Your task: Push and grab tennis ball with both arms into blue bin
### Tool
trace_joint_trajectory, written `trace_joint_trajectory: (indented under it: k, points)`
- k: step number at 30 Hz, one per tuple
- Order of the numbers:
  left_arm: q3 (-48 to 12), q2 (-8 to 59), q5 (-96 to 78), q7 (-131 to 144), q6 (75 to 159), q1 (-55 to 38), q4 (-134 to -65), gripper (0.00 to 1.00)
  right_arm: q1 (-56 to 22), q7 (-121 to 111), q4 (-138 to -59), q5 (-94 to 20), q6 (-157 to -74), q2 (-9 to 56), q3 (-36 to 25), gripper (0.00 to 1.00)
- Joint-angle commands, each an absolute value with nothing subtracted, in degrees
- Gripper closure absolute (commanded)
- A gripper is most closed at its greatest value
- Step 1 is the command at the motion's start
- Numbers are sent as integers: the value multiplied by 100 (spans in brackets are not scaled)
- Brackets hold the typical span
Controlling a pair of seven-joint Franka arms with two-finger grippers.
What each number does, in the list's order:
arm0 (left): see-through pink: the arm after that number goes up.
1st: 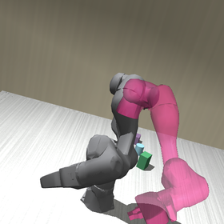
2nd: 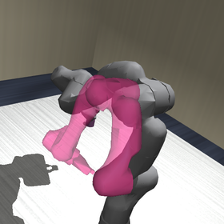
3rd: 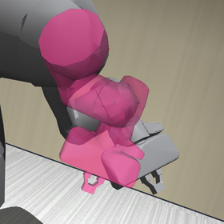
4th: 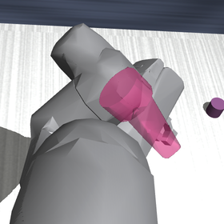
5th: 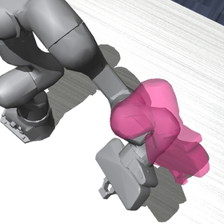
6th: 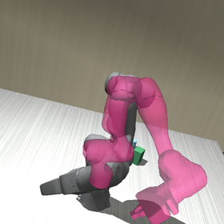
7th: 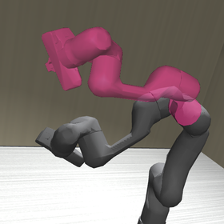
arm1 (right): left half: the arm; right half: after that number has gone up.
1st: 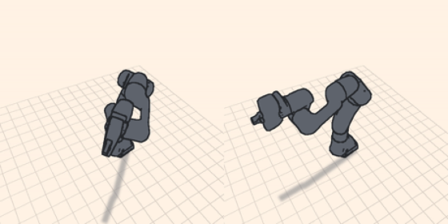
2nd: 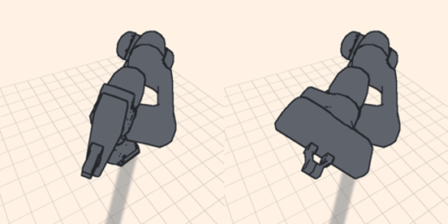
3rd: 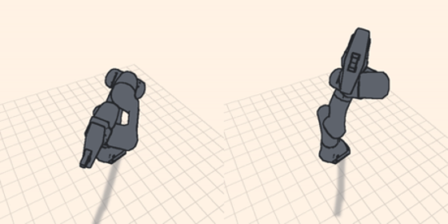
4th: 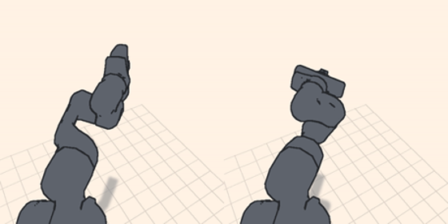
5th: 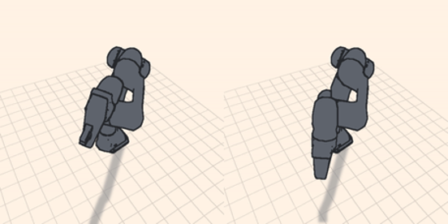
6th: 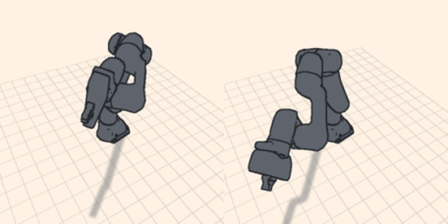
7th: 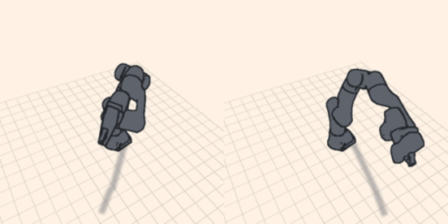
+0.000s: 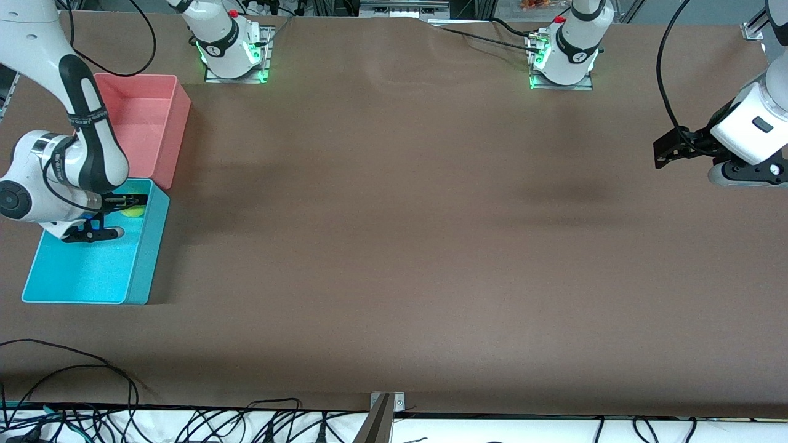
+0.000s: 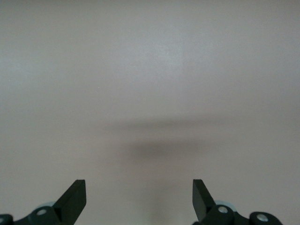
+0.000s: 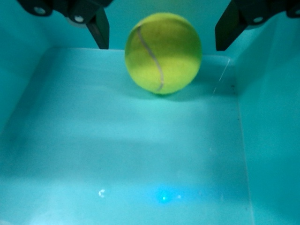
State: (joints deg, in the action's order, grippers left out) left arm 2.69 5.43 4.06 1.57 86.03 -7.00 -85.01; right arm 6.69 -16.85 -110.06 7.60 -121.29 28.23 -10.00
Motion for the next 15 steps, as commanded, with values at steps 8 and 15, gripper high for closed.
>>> trace_joint_trajectory:
  k: [8, 15]
  points:
    - [237, 404, 334, 97, 8640, -642, -8604, 0, 624, -1881, -9327, 800, -9706, 2514, -896, 0]
    - [237, 404, 334, 97, 8631, -642, -8604, 0, 299, -1785, -8123, 800, -8439, 2505, -888, 0]
